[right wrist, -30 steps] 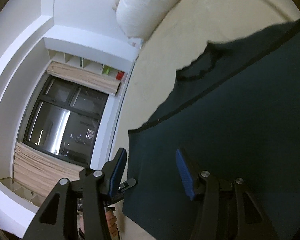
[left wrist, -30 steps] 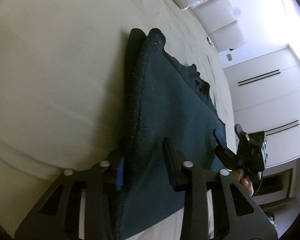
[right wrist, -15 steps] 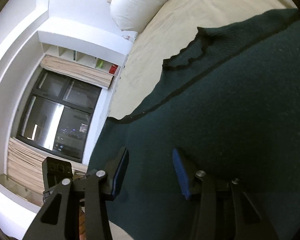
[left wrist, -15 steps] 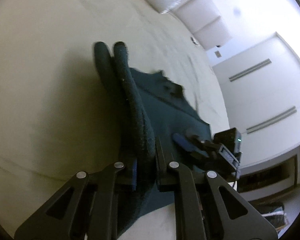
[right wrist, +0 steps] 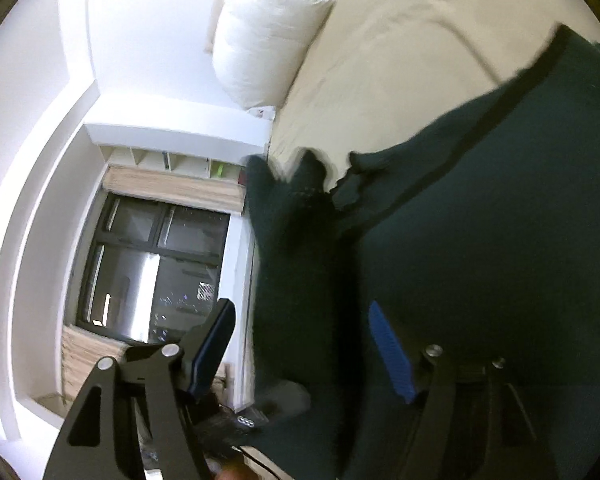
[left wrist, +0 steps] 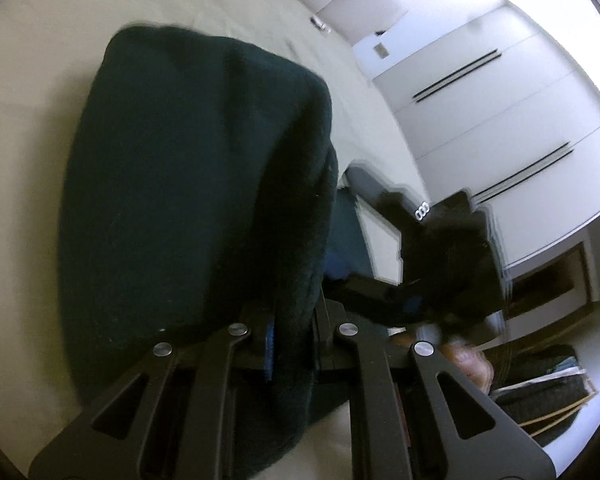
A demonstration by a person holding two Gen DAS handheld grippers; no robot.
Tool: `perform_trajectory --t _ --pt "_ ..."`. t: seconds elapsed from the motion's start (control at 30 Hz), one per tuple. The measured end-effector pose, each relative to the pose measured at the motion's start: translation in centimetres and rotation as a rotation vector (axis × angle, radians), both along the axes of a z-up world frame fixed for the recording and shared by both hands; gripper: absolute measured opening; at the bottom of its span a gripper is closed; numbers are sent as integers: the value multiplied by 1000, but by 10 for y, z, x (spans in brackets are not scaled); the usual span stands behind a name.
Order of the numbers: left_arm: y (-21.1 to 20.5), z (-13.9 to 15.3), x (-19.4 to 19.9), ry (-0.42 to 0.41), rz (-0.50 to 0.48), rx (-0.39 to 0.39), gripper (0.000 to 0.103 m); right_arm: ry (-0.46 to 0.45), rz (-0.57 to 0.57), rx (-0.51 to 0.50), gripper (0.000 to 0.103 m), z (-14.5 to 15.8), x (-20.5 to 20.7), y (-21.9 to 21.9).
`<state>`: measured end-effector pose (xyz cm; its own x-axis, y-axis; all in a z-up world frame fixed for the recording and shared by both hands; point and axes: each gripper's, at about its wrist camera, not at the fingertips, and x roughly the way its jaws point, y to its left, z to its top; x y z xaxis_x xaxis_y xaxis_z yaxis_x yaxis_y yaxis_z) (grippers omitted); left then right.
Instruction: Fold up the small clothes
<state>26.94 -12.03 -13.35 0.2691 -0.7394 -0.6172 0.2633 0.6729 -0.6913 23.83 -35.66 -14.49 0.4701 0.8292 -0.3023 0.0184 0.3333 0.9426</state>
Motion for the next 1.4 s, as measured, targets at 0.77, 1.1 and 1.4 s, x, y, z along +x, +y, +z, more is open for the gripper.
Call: perform_trajectory --t 0.77,1.1,1.4 --pt "81 9 -38 -96 87 51 75 45 171 -463 28 16 3 67" --pt "54 15 -39 -130 40 62 75 25 93 -566 14 41 -8 19" --pt "10 20 -42 -174 -44 96 75 7 44 -616 14 55 -22 -20"
